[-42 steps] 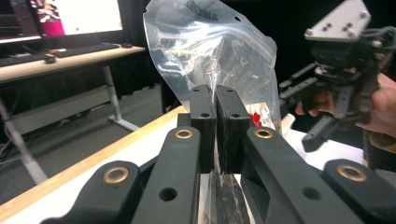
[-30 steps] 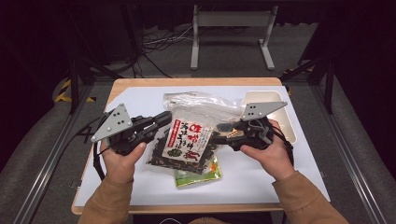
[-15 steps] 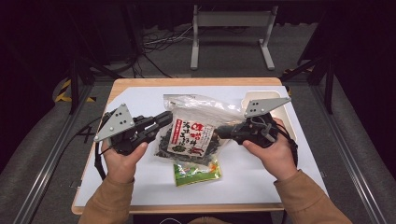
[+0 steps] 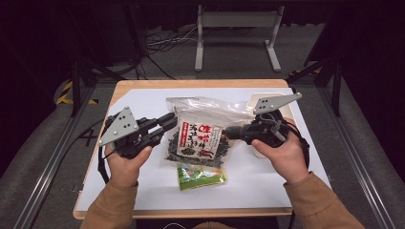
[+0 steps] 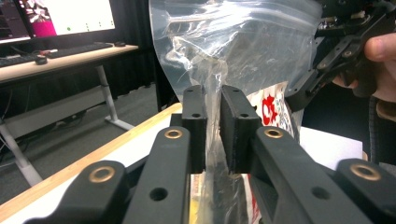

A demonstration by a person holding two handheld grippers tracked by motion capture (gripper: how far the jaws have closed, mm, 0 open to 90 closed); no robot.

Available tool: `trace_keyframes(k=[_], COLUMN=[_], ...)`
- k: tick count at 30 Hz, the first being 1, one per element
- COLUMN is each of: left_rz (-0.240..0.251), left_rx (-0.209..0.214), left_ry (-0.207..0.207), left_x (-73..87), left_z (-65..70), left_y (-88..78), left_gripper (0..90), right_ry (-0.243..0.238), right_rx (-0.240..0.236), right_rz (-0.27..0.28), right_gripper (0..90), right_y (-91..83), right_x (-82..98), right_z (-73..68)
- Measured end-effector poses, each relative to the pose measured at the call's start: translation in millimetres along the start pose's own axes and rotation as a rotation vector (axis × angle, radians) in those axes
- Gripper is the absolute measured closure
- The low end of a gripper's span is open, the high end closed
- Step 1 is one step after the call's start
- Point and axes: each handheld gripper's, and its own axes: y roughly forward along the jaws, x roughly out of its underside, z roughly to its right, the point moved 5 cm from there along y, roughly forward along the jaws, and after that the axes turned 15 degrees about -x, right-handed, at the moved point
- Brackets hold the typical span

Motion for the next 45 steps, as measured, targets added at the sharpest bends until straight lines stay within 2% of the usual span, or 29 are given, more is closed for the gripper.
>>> trace_keyframes(k=[5, 8, 18, 27, 37, 45], left_rz=[-0.017, -0.031, -0.089, -0.155, -0.250, -0.280], left_rx=[-0.009, -0.030, -0.056, -0.115, -0.165, -0.200], left_ry=[-0.011, 0.003, 0.009, 0.001, -0.005, -0.012], left_x=[3.4, 5.3, 16.5, 39.9, 60.9, 71.3], left_z=[-4.8, -8.1, -21.3, -46.0, -62.8, -73.0], left_y=[-0.8, -2.6, -1.2, -0.1, 6.6, 8.9], left_gripper=[68.9, 62.8, 57.0, 53.7, 48.4, 44.3], right_ry=[0.013, 0.022, 0.062, 0.100, 0.126, 0.150], right_rx=[0.032, 0.060, 0.131, 0.205, 0.252, 0.281], right_rz=[-0.009, -0.014, 0.003, 0.007, 0.009, 0.011], right_gripper=[85.1, 85.1, 85.0, 84.9, 84.9, 84.9], right_y=[-9.4, -15.9, -40.2, -64.6, -82.2, -93.4], right_x=[-0.8, -1.4, -4.5, -11.3, -21.7, -27.7], right_z=[2.9, 5.6, 17.8, 30.2, 43.4, 54.8])
